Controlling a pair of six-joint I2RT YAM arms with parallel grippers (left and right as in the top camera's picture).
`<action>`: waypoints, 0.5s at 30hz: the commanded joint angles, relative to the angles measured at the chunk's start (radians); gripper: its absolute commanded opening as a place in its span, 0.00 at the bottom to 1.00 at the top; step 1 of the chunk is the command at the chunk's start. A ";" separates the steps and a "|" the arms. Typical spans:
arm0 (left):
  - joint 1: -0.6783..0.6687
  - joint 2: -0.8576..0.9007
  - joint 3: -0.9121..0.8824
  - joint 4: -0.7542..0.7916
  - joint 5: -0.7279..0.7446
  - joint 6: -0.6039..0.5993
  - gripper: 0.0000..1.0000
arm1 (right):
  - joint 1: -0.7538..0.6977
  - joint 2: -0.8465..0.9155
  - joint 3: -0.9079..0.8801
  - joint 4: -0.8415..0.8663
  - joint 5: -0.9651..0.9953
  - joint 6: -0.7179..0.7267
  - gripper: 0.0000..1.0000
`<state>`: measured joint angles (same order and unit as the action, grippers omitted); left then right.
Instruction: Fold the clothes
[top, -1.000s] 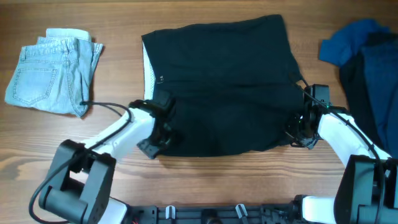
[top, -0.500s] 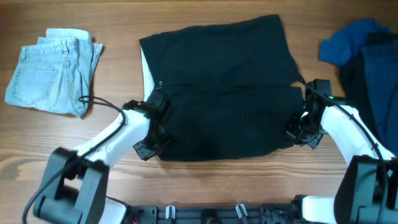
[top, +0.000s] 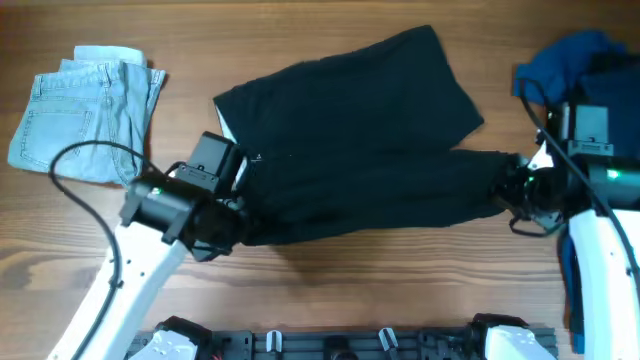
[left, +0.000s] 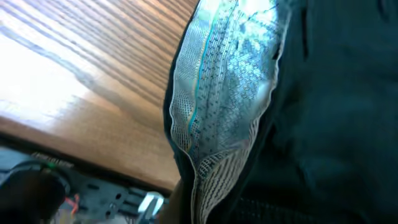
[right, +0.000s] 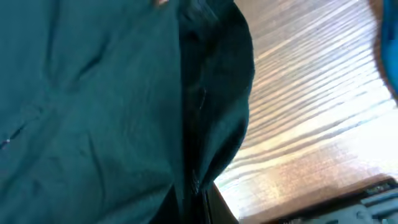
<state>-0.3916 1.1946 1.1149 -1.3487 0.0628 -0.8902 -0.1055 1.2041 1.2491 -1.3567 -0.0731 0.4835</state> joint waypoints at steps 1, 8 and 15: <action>0.008 -0.043 0.111 -0.064 -0.027 0.020 0.04 | 0.002 -0.024 0.109 -0.024 0.027 -0.037 0.04; 0.009 -0.024 0.145 0.107 -0.208 0.022 0.04 | 0.002 0.187 0.208 0.019 0.027 -0.080 0.04; 0.045 0.090 0.145 0.227 -0.374 0.024 0.13 | 0.002 0.521 0.471 0.093 -0.025 -0.172 0.04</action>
<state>-0.3889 1.2465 1.2438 -1.1389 -0.1638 -0.8757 -0.0940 1.6520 1.6547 -1.3003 -0.1020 0.3786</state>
